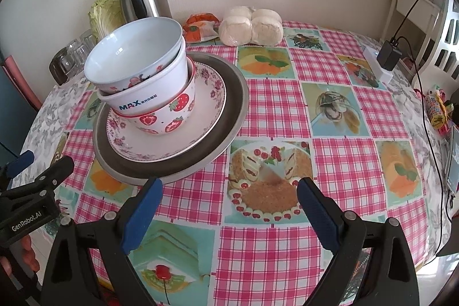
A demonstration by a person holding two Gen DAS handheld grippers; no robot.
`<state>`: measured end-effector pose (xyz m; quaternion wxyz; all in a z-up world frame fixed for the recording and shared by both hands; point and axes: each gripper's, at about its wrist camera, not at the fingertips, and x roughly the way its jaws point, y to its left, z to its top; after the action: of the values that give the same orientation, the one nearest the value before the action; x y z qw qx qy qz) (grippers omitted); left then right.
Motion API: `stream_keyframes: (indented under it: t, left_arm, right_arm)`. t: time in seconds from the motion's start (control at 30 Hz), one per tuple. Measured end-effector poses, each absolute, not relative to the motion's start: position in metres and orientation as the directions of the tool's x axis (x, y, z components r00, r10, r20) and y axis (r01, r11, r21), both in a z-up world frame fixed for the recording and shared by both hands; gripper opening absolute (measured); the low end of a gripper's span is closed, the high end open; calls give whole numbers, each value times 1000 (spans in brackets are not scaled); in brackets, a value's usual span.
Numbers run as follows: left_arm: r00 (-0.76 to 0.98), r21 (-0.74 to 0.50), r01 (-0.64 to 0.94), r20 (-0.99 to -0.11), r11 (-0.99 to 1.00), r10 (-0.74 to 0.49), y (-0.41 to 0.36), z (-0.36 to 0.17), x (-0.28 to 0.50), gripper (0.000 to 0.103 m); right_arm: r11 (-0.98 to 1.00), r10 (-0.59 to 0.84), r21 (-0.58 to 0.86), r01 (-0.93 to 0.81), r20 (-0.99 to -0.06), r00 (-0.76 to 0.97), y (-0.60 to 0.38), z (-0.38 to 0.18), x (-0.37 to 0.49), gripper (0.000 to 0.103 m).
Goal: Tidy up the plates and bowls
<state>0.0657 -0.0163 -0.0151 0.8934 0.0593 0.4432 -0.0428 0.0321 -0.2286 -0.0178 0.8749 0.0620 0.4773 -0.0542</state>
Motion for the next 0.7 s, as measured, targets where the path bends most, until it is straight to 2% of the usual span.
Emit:
stream_keyframes:
  t: [0.7]
  left_arm:
    - [581,75,144,-813,987,-23,-17,-20,66,103]
  right_arm:
    - [988,-40,46,149,-850,526,-227,-20,34,95]
